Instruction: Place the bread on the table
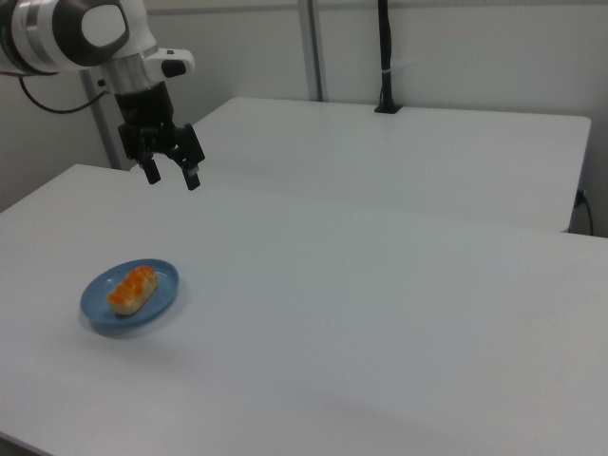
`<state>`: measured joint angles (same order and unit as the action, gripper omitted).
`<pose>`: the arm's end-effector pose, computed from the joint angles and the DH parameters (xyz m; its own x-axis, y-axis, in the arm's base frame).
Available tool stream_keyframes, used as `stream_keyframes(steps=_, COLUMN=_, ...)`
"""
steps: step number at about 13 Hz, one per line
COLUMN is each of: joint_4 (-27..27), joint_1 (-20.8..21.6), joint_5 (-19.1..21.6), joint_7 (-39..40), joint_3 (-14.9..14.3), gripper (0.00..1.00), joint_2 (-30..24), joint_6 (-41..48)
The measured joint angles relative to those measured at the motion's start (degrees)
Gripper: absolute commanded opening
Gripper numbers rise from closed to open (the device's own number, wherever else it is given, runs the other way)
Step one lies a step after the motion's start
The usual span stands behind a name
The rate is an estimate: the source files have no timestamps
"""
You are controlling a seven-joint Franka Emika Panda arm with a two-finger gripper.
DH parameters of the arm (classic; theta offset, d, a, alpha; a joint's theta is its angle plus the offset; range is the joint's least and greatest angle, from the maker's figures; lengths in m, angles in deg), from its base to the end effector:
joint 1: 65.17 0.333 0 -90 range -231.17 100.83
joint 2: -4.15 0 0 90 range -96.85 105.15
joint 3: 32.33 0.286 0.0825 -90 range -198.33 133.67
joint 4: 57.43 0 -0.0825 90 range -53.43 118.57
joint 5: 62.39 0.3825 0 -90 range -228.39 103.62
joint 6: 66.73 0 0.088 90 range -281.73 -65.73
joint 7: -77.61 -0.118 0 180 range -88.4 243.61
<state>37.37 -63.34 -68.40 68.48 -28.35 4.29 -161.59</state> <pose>0.5576 0.0451 0.5505 0.9987 -0.0482 0.0147 -0.0495 -0.9934 0.1031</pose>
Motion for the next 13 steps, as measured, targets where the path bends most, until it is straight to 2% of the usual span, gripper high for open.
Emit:
stream_keyframes(steps=10, joint_4=0.0, joint_1=-0.02, joint_5=0.0, joint_7=0.0, joint_3=-0.01, gripper=1.0, joint_2=0.0, joint_6=0.0)
stream_keyframes(steps=13, joint_4=0.0, joint_1=0.0, joint_5=1.17, joint_7=0.05, joint_3=0.04, gripper=1.0, joint_2=0.07, joint_6=0.0)
